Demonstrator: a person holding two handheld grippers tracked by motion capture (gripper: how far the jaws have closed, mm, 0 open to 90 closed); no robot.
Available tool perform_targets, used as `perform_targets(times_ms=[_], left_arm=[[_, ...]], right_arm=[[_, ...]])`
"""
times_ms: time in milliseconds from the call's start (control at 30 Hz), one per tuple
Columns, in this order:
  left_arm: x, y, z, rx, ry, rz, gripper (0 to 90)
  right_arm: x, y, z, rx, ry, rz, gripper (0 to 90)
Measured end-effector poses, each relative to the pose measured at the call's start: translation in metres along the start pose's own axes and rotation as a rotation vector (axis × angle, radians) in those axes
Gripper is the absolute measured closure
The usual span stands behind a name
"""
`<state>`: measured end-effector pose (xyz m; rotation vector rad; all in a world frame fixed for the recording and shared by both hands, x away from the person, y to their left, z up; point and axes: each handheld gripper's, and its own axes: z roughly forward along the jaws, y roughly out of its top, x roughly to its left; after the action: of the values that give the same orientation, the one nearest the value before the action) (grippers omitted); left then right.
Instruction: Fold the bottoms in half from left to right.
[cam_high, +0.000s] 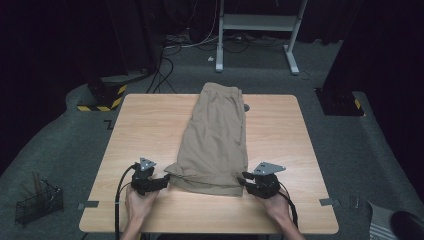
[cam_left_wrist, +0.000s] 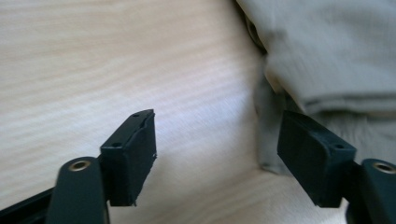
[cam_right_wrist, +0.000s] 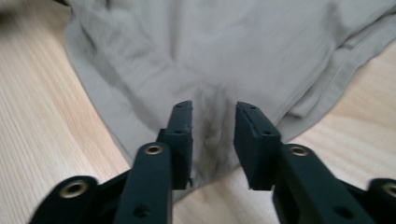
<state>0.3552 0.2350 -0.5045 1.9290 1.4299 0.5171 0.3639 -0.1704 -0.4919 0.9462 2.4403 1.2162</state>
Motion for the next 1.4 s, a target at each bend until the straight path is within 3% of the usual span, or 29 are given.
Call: perform_targets(times_ms=[100,167,267,400,633,700,833,900,1100,1400], left_arm=[[0.014,0.008,-0.002,-0.004,-0.054,-0.041,36.9],[0.024,0.015,-0.004,-0.011,-0.057,-0.061,37.4],[0.029,0.023,-0.009,-0.041,-0.091,-0.088,36.1],[0.022,0.034,-0.01,-0.08,-0.141,-0.066,36.8],[0.004,0.039,0.0,-0.046,-0.229,-0.015,43.7],[-0.001,0.038,0.005,-0.024,-0.235,0.003,45.9],[-0.012,0.034,0.014,0.035,-0.211,0.094,61.4],[-0.017,0.031,0.019,0.071,-0.189,0.143,69.3],[-0.023,0.027,0.022,0.114,-0.17,0.206,86.4],[-0.02,0.013,0.012,0.121,-0.182,0.205,89.0]], right_arm=[[-0.005,0.004,-0.002,-0.014,-0.003,0.03,61.9],[-0.011,0.007,-0.002,-0.029,-0.016,0.059,61.2],[-0.02,0.01,-0.001,-0.032,-0.038,0.099,61.0],[-0.027,0.015,0.006,-0.009,-0.081,0.124,60.4],[-0.034,0.017,0.024,0.03,-0.101,0.155,59.1],[-0.035,0.017,0.03,0.04,-0.097,0.16,59.1],[-0.035,0.016,0.037,0.056,-0.086,0.17,61.2],[-0.035,0.015,0.041,0.072,-0.076,0.166,67.6],[-0.033,0.013,0.044,0.092,-0.067,0.136,88.9],[-0.031,0.009,0.034,0.08,-0.1,0.104,90.0]])
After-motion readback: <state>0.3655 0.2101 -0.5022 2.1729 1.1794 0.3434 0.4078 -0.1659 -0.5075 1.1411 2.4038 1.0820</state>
